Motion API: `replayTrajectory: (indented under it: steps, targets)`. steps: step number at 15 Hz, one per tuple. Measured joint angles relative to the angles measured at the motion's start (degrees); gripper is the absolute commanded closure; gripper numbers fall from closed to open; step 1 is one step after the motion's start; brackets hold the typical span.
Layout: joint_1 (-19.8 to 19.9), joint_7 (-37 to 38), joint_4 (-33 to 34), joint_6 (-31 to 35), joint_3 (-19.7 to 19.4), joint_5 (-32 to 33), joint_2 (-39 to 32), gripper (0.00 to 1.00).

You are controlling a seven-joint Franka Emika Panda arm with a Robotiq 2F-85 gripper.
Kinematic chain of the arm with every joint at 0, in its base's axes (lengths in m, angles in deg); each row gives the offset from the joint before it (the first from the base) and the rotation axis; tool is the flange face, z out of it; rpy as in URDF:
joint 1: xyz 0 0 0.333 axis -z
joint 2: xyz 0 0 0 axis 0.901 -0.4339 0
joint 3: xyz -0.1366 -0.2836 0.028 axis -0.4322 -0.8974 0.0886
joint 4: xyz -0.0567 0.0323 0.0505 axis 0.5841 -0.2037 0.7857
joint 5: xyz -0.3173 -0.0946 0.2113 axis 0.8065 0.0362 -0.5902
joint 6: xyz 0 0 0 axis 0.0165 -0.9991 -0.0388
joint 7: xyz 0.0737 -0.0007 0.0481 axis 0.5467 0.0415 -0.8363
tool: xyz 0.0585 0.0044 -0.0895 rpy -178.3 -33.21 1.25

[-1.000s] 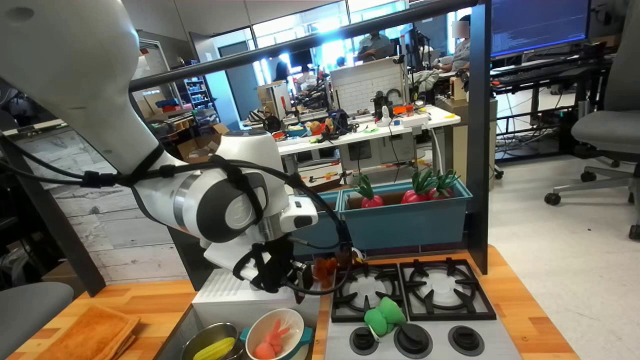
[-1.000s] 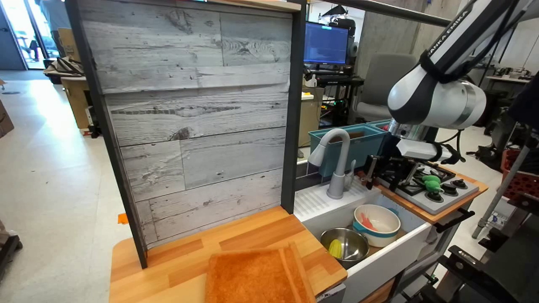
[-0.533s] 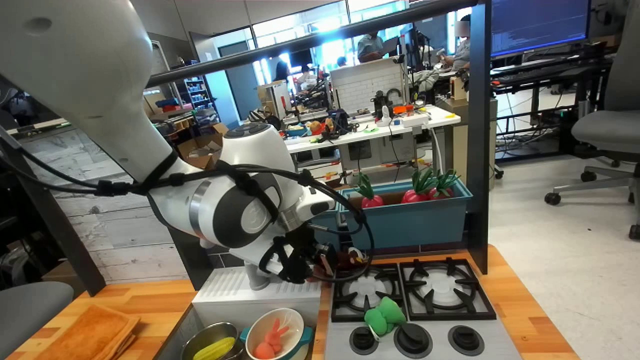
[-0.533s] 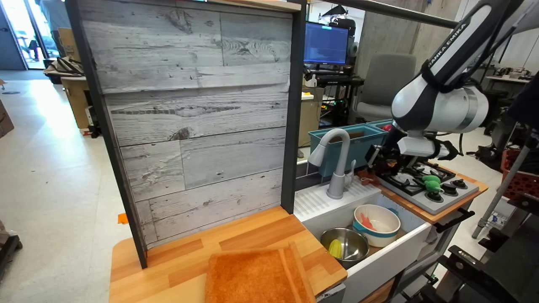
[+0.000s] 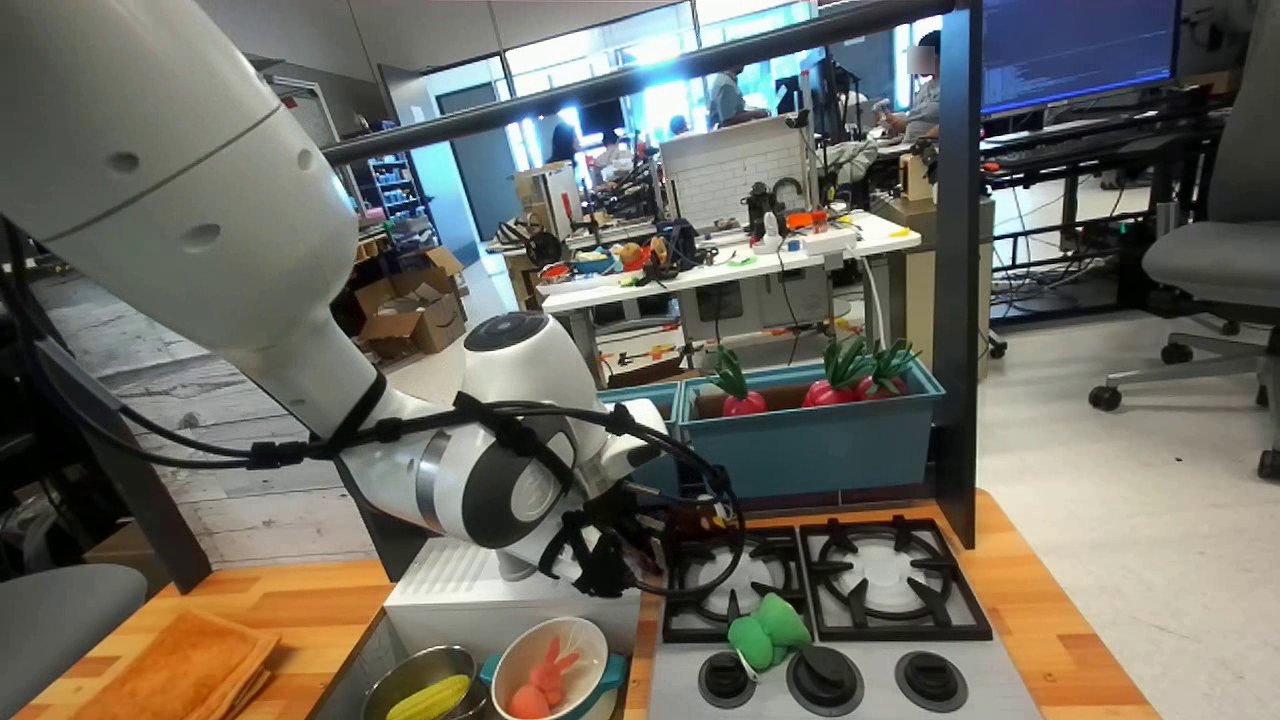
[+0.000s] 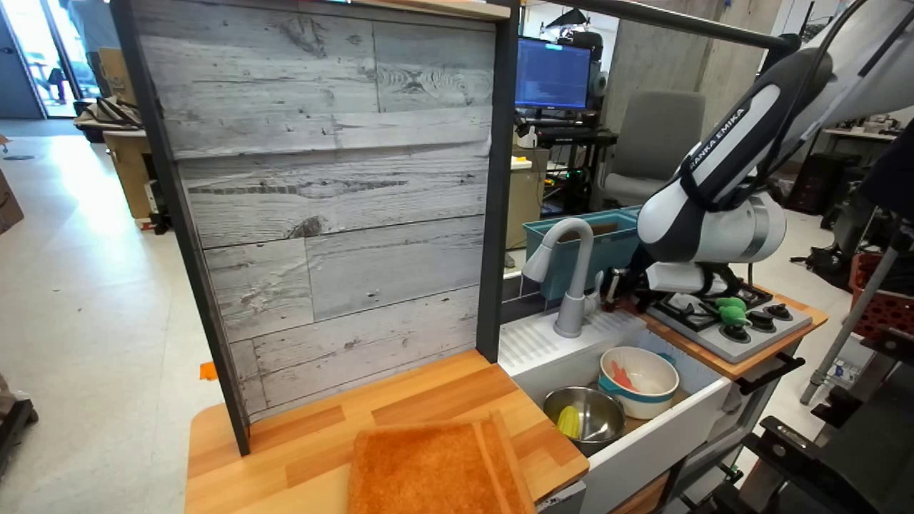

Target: Put the plush toy from the counter into the sink, wipe the counter with the orange towel, and put the toys from the stove in the sink

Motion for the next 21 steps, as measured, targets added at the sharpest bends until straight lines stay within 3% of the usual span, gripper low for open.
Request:
replayTrajectory:
  steps: [1, 7, 8, 13, 17, 20, 21]
  targets:
    - [-0.09, 0.00, 0.95, 0.54, 0.12, 0.01, -0.75, 0.56]
    - [-0.06, -0.45, 1.93, 1.37, 0.13, 0.32, -1.08, 0.99]
    - [0.07, -0.87, 1.07, 1.37, 0.30, 0.42, -0.36, 1.00]
    - [0.49, -3.60, -9.17, -2.05, 1.98, 1.84, 6.80, 0.97]
    - [4.18, -9.26, -20.30, -5.01, 6.89, 3.02, 15.32, 0.97]
    - [6.73, -11.45, -24.83, -6.17, 10.02, 3.02, 18.34, 0.97]
    - [6.94, -11.48, -25.22, -6.88, 10.28, 3.00, 18.51, 0.65]
